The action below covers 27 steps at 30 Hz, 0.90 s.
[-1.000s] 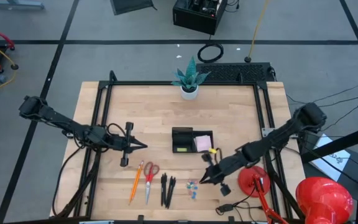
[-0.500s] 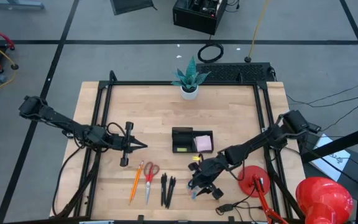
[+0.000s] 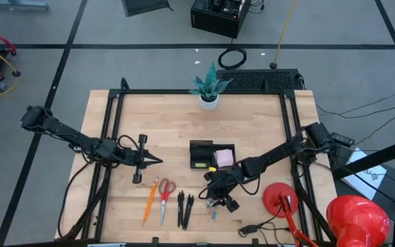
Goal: Pick and place office supplies into organizer
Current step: Put the pink binder clip into the black desk organizer
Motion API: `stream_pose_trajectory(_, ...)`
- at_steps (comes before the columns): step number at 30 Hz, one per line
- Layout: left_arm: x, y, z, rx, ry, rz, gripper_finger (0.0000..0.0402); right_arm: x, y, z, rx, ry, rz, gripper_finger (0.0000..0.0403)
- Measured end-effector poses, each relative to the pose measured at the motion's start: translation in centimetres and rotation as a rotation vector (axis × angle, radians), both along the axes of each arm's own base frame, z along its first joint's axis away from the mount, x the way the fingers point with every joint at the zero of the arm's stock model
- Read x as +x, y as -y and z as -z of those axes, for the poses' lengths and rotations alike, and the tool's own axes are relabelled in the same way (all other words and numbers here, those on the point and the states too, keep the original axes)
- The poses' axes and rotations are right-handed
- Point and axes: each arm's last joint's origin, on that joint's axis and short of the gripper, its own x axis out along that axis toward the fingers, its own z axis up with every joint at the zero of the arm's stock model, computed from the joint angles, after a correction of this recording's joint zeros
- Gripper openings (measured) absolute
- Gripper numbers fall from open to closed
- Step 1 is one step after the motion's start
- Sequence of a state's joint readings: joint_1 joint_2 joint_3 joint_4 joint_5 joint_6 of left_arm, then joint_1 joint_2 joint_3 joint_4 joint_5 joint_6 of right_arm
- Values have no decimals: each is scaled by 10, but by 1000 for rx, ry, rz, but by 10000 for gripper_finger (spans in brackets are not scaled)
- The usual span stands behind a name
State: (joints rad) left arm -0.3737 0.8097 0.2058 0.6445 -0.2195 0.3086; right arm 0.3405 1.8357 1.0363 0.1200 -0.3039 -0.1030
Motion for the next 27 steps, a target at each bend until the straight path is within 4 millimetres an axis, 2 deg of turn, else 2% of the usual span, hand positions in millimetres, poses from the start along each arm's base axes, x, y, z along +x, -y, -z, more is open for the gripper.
stream_pose_trajectory(8, 0, 0, 1, 6, -14, 0, 17, -15, -3, 12, -87, -173, 53, 160)
stream_pose_trajectory(18, 0, 0, 1, 6, -14, 0, 17, -13, -3, 12, -163, -107, 96, 160)
stream_pose_trajectory(27, 0, 0, 2, 11, -22, -2, 17, -23, 2, 26, -151, -109, 108, 160)
